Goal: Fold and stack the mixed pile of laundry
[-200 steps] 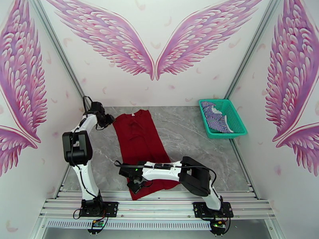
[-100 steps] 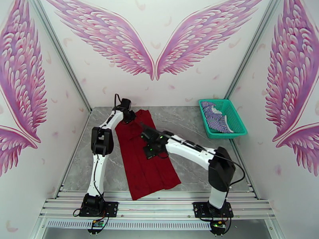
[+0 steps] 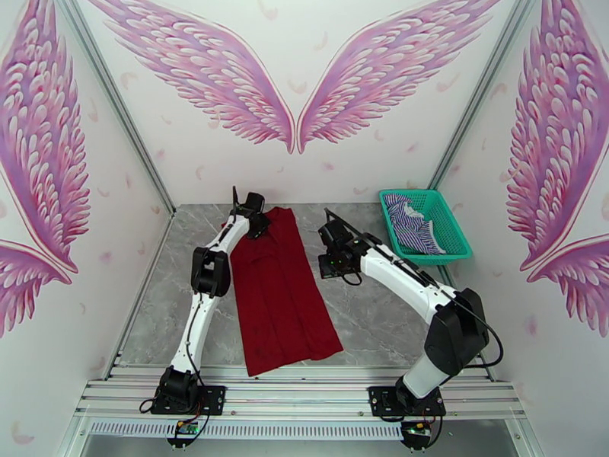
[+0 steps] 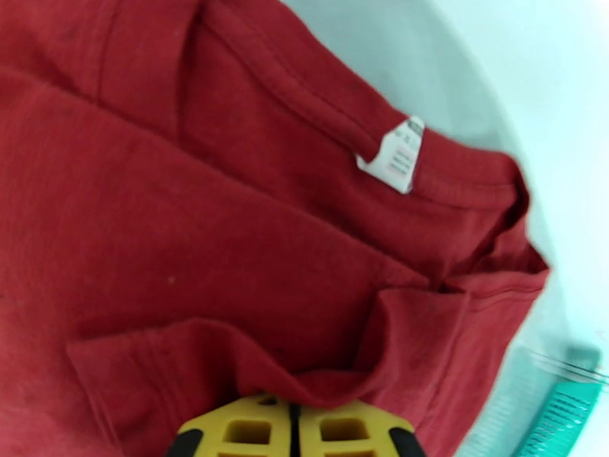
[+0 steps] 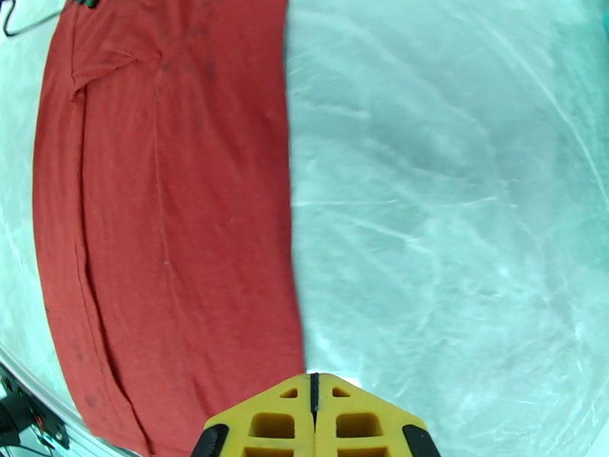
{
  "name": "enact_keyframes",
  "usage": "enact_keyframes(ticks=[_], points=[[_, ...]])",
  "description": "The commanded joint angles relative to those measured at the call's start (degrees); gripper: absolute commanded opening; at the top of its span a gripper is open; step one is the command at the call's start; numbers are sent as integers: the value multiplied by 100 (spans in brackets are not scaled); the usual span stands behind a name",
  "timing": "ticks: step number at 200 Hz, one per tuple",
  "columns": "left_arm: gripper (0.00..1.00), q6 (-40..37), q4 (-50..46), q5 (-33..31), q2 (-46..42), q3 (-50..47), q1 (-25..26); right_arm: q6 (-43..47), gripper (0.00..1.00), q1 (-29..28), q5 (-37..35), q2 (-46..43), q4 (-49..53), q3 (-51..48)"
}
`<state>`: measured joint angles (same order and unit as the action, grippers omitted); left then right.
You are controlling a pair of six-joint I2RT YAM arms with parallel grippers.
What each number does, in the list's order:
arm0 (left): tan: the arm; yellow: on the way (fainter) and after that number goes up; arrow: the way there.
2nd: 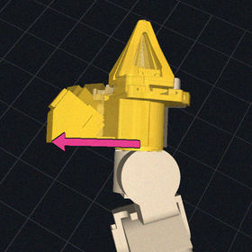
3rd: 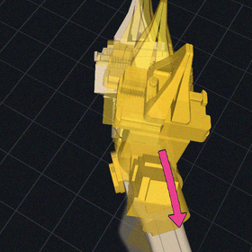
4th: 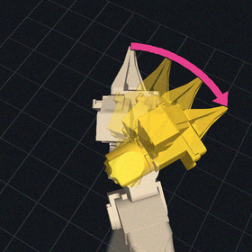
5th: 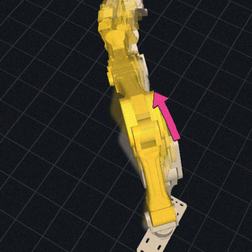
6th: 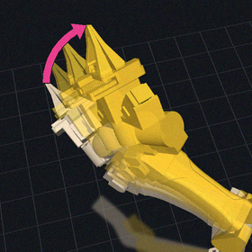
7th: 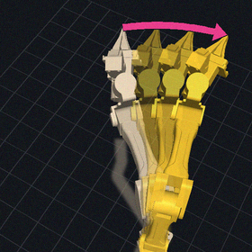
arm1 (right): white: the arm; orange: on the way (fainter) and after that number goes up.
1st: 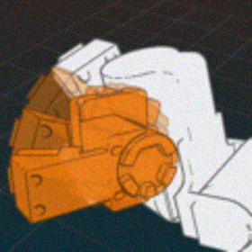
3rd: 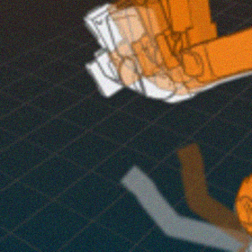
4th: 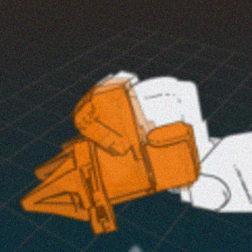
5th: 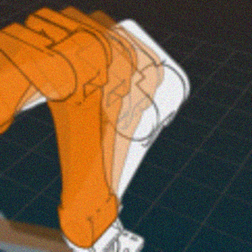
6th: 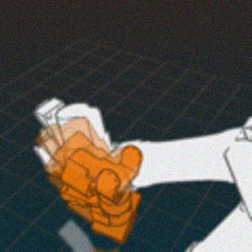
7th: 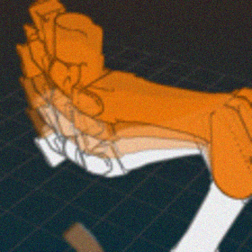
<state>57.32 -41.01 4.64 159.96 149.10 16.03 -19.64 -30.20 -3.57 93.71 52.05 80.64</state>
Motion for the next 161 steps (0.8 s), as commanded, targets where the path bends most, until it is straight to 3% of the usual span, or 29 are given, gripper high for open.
enact_keyframes(ticks=[1,58,94,150,161], points=[[9,359,571,702,783,324,374,102,3,151,155,-226,-24,-82],[11,457,1834,1381,1070,426,636,40,4,537,346,-341,-37,-420],[20,34,1638,1416,836,584,536,-151,6,623,659,-332,-2,-619],[38,-935,759,1527,-328,693,134,-866,18,623,1819,-671,-95,-1670],[39,-1233,395,1537,-627,683,108,-1005,26,633,2106,-806,-226,-2011]])
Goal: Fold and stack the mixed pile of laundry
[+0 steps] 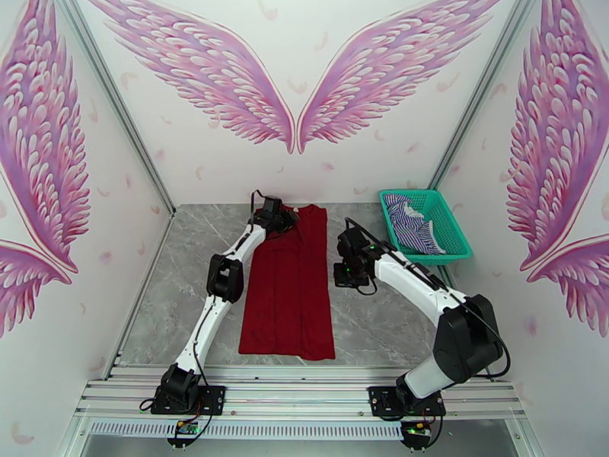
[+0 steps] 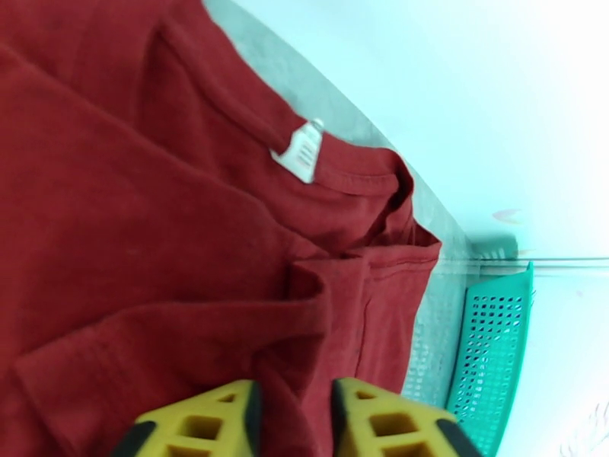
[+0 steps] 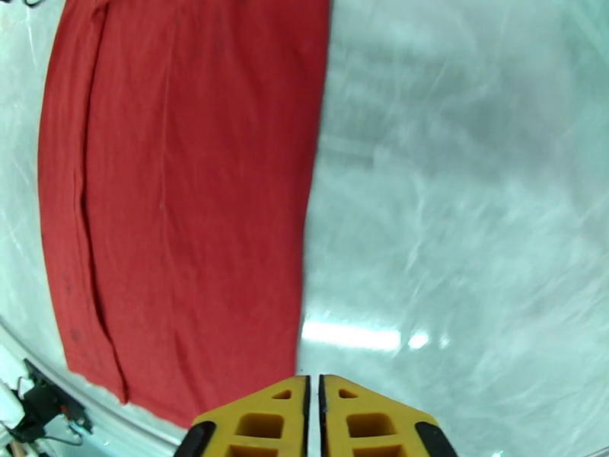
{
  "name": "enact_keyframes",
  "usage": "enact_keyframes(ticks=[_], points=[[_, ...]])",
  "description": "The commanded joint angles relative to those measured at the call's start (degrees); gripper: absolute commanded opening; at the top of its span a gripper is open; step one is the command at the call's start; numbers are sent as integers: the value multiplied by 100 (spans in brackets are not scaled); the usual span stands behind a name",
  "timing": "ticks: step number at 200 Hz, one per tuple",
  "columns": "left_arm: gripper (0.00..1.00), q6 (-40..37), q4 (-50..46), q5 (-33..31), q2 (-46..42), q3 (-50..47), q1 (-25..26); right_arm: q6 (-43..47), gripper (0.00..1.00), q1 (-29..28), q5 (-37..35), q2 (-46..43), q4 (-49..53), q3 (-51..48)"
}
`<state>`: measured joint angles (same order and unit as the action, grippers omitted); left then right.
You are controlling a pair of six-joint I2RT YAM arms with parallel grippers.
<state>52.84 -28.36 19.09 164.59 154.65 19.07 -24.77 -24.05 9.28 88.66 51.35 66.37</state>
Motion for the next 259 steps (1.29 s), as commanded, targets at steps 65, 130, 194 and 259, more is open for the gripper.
enact_keyframes(ticks=[65,130,194,259], points=[[51,-2671,-1884,-309,-4896,-4396,-217,-927,56,-3,1983,-939,-806,-2121],[53,-2253,-2348,-327,-7989,-8996,-335,-1218,48,-398,2450,-1132,-972,-2880],[58,-2075,-2676,131,-8801,-10527,-365,-1489,43,-876,2416,-581,-1342,-2834],[52,-1891,-2561,614,-9388,-11454,-77,-1480,45,-1100,1933,-741,-961,-2811]])
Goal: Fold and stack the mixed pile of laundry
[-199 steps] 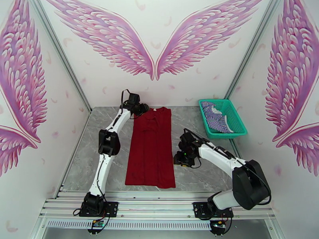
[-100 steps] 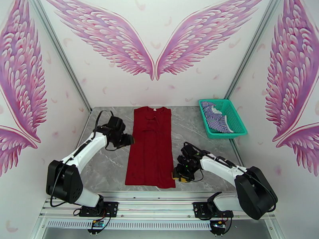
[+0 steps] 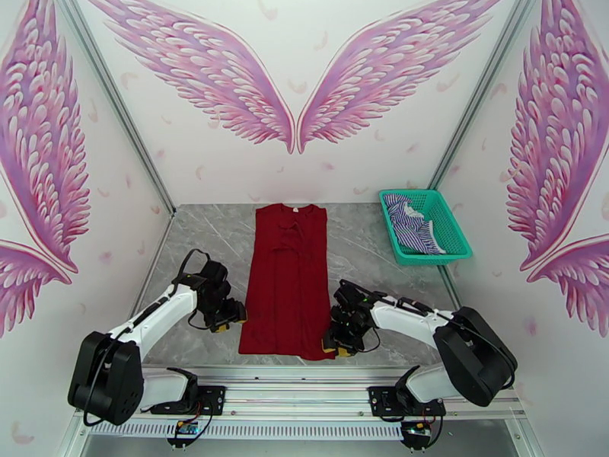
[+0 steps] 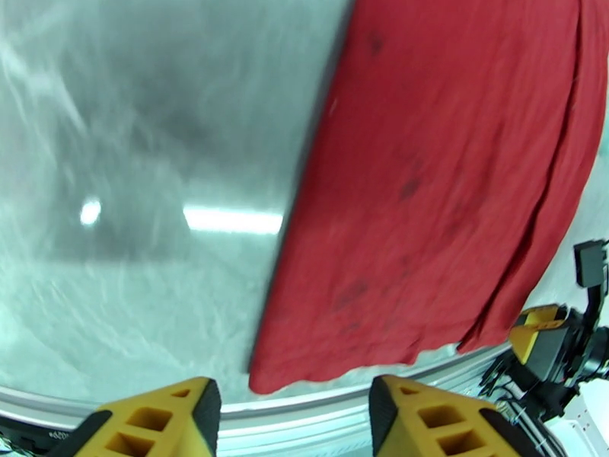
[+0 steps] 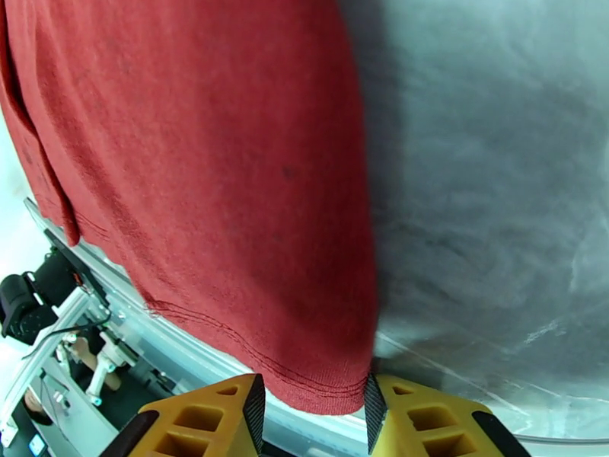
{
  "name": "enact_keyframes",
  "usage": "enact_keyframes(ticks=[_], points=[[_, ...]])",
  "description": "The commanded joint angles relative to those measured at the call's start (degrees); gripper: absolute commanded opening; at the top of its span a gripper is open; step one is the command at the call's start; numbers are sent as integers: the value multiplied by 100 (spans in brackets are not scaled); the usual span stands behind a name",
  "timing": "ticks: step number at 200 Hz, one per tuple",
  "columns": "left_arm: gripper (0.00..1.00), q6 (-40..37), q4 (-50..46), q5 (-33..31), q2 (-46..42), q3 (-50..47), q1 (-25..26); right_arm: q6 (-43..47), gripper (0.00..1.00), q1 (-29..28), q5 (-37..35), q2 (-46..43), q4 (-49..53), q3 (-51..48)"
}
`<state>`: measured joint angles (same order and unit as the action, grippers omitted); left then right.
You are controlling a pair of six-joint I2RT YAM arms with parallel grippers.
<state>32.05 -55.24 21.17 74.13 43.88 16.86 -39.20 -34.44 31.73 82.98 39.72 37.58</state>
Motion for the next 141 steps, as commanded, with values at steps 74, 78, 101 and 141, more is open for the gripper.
enact_keyframes(ticks=[74,78,101,141], points=[[51,612,476,151,-11,-582,775,-116,44,-78,-275,-115,8,41],[51,622,511,147,23,-592,811,-121,43,-79,-285,-115,-14,34],[48,754,894,299,236,-747,997,-205,41,-131,-281,-121,-119,-86],[48,890,930,168,222,-876,1133,-374,40,-325,-281,-124,-253,-172]])
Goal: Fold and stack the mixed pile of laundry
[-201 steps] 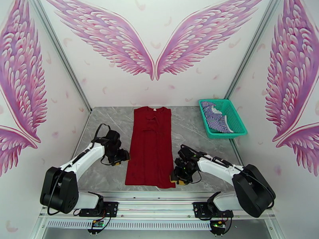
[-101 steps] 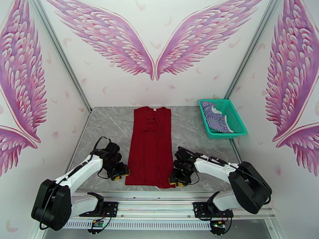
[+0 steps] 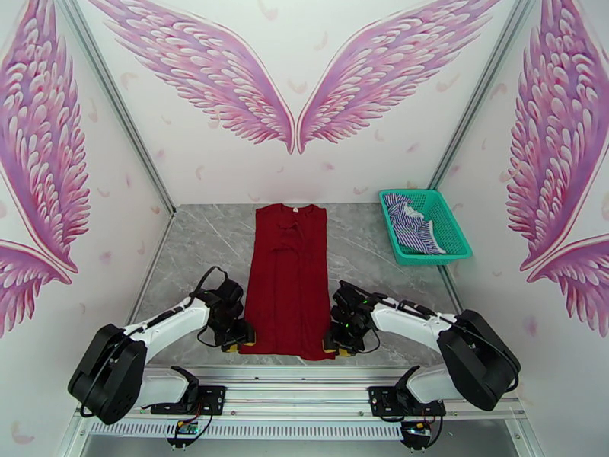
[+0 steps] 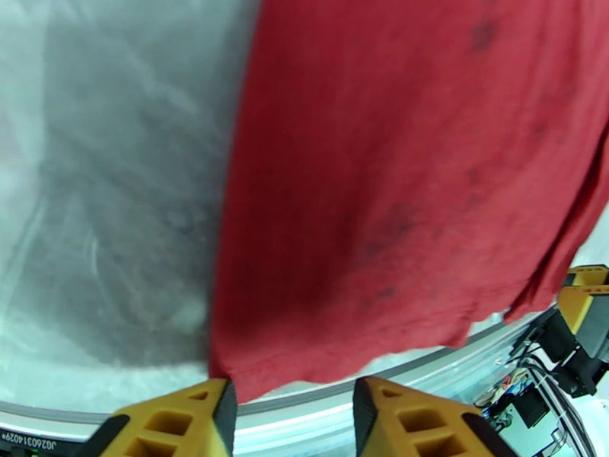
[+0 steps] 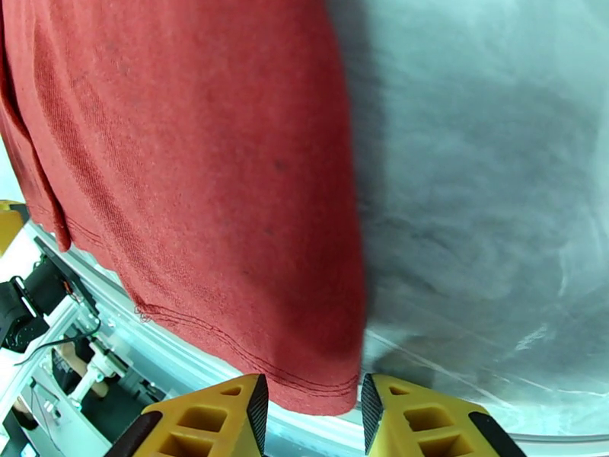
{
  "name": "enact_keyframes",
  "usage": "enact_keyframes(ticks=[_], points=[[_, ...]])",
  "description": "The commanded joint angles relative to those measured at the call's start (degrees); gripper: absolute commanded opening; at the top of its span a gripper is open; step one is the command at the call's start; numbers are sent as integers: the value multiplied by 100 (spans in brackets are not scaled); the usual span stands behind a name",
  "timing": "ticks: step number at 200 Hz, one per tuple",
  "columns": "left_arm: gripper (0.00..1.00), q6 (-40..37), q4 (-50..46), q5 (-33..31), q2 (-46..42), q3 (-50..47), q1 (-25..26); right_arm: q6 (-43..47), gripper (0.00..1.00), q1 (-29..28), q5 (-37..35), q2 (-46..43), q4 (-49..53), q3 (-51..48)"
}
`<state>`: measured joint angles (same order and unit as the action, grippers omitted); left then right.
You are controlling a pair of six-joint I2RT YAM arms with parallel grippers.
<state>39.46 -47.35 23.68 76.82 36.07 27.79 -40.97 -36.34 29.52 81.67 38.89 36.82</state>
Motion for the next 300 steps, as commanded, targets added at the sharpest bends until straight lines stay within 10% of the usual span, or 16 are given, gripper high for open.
enact_keyframes(ticks=[1,103,166,300], points=[[49,154,140,-88,-50,-94,45,-199,40,-136,-60,12,-175,-96],[42,251,32,-446,-127,-26,235,-228,28,-275,-135,19,-315,-78],[57,101,-1068,-1345,-316,544,297,-216,28,-302,-181,-73,-317,-166],[32,481,-6,-1193,351,54,867,-210,24,-317,-164,11,-462,-142]])
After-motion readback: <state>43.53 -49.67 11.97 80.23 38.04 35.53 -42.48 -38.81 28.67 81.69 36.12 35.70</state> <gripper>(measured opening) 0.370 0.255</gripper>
